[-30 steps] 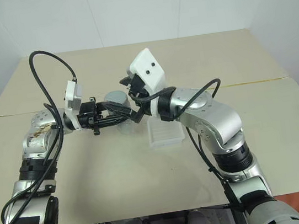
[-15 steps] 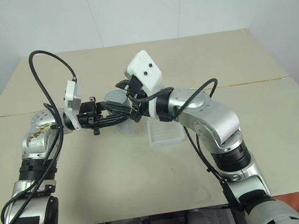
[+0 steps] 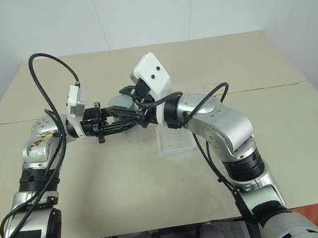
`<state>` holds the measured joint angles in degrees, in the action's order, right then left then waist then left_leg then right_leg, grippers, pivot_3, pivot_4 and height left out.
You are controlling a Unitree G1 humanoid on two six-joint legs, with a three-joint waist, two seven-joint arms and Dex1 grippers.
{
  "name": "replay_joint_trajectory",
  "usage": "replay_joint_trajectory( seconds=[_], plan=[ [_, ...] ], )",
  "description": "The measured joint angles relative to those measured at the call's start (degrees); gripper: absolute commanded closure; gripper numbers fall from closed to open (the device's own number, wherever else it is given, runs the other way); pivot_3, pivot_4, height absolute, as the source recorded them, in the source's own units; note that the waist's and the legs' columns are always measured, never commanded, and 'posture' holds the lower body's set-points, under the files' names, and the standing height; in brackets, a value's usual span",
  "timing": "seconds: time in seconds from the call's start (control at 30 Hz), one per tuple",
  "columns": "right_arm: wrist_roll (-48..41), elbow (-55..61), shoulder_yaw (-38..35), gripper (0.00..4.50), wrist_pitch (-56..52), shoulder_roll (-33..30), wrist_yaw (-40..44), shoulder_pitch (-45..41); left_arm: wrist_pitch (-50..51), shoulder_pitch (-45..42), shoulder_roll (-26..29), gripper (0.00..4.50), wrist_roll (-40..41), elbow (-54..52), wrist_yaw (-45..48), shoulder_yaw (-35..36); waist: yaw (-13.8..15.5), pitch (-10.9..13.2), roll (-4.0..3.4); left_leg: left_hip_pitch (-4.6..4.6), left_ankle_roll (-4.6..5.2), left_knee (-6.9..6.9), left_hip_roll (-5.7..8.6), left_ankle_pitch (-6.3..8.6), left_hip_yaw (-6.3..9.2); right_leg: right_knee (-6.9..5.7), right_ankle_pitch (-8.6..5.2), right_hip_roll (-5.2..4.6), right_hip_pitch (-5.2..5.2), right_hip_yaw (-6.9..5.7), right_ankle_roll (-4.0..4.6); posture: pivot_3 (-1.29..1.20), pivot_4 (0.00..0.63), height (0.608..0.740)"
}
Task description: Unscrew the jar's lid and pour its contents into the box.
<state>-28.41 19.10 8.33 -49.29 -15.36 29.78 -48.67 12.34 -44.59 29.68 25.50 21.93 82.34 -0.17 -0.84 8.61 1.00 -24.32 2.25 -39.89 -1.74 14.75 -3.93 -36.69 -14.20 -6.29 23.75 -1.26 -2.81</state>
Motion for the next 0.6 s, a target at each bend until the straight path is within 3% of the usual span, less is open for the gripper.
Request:
replay_joint_trajectory(
  seconds=[0.33,0.6],
  plan=[
    [-1.43,1.23,-5.89,1.77,0.01,-6.89,0.05,-1.69,0.04,2.72,-0.04,2.54,-0.88,0.02,0.29,-0.76,0.14,0.00,0.00,-0.03,0.01,0.00,0.00,0.01,-0.03,0.00,0.00,0.00,0.03,0.02,0.00,0.00,0.150,0.740],
    [3.21,3.40,-13.36,1.77,0.47,-15.89,-3.22,18.16,-0.47,2.26,0.34,2.54,-0.71,-0.08,-0.40,0.37,0.73,0.00,0.02,-0.11,0.06,0.01,0.02,0.04,-0.20,-0.01,0.00,-0.02,0.20,0.24,0.00,0.00,0.150,0.740]
  ],
)
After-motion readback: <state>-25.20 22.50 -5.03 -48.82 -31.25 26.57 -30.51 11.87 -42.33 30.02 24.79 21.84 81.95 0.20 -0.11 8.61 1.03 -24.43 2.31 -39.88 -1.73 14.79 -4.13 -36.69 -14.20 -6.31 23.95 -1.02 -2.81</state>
